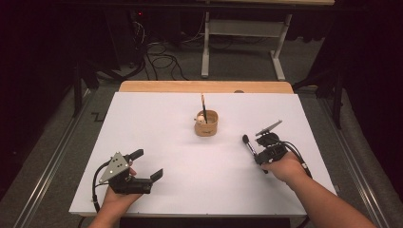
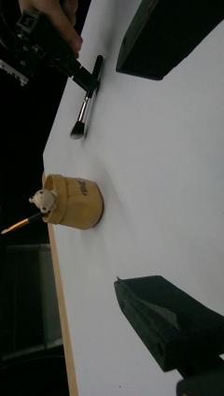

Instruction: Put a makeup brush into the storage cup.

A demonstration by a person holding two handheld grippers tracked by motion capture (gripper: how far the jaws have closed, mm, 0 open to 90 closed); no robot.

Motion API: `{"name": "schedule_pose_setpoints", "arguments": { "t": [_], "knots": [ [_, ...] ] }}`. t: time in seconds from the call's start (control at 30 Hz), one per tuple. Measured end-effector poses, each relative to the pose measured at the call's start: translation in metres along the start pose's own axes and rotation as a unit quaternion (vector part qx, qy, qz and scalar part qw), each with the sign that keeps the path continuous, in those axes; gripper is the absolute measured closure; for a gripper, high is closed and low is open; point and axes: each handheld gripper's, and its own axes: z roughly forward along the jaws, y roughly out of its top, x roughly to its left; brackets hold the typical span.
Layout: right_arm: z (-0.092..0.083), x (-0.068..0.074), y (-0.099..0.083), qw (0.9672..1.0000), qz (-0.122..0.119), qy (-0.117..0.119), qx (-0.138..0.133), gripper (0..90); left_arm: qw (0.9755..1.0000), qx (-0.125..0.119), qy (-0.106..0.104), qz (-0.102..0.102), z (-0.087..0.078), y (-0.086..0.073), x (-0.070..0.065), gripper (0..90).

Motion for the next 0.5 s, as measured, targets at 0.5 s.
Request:
{"name": "schedule_pose_setpoints", "arguments": {
  "t": [0.5],
  "knots": [
    [-0.012, -0.002, 0.001, 0.9999, -0.011, -0.004, -0.012, 80.6, 1.0, -0.001, -0.001, -0.002, 0.0, 0.0, 0.0, 0.8]
  ]
}}
